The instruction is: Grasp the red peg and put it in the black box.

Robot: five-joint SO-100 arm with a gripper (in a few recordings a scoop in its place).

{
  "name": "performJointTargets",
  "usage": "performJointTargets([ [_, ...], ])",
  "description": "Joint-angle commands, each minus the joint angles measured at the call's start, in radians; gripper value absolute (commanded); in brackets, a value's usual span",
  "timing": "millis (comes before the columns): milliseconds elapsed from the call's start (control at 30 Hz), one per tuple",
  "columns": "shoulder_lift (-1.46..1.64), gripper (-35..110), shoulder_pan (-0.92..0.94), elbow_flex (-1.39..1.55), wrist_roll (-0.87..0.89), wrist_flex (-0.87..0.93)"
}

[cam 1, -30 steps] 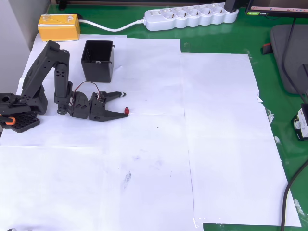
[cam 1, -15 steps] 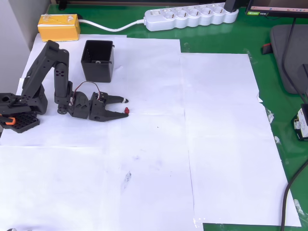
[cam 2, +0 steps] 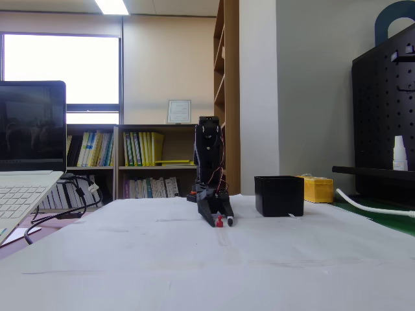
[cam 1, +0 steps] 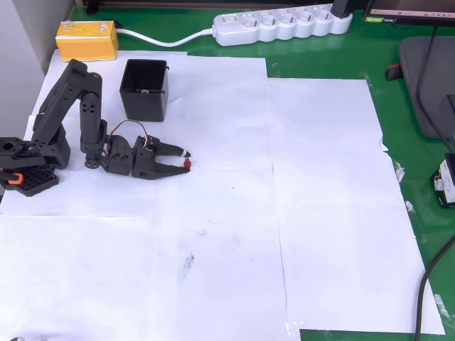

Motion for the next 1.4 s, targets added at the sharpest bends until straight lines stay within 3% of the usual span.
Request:
performJointTargets([
  [0, -0.028, 12, 0.008, 0.017, -0.005, 0.000],
  [700, -0.028, 0, 0.008, 0.017, 0.003, 0.003],
  [1100, -0.057, 0, 0.005, 0.020, -0.040, 0.005],
  [1367, -0.249, 0, -0.002, 0.015, -0.020, 0.296],
])
